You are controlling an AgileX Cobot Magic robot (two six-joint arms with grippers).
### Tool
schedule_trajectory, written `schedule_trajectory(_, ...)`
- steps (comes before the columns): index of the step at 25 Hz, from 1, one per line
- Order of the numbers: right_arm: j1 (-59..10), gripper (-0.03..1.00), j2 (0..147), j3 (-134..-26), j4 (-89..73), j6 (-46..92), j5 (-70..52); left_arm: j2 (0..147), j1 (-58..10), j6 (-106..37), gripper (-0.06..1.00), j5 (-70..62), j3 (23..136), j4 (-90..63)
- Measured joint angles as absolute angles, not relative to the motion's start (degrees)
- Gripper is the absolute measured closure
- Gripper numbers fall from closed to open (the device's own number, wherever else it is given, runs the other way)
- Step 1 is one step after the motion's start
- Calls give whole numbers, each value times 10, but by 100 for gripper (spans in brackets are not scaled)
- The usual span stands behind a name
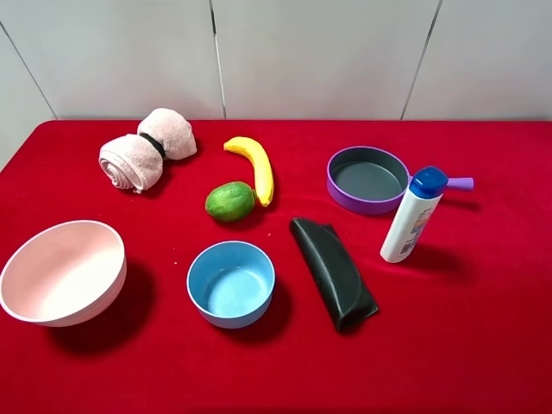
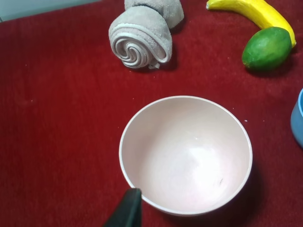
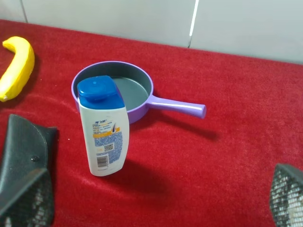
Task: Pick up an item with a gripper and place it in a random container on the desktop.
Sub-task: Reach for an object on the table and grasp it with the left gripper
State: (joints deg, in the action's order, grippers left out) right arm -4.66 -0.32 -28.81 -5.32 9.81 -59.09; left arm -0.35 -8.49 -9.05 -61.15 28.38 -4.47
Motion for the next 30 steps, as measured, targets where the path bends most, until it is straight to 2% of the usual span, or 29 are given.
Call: schedule_trajectory(30, -47, 27, -3, -288, -53, 98, -591, -3, -85, -90, -4, -612, 284, -45)
